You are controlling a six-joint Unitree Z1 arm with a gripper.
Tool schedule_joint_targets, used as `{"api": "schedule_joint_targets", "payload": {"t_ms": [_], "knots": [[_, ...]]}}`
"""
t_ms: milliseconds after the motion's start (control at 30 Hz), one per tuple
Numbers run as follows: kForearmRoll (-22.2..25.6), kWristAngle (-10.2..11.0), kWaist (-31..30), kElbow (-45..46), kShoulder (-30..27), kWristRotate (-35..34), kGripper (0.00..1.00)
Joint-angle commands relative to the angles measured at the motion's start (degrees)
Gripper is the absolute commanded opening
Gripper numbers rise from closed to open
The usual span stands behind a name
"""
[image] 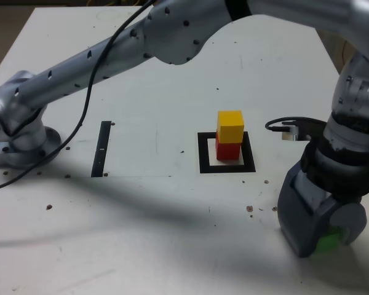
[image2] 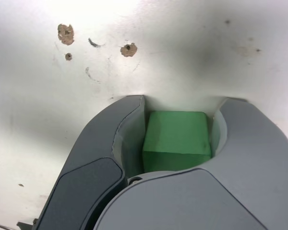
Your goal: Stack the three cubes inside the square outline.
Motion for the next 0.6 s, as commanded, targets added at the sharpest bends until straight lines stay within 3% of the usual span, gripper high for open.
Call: {"api": "schedule_joint_targets", "payload": {"t_ms": [0, 400, 467, 567], "knots": [[0.08, 0.08, -0.09, 0.17, -0.55, 1.23, 0.22], [4.57, 0.29, -0.27, 2.55, -7.51, 10.05, 0.18], [4.95, 0.99, -0.21, 5.14, -10.62, 12.88, 0.18], [5.09, 3.88, -0.11, 10.37, -16.86, 16.87, 0.19]]}}
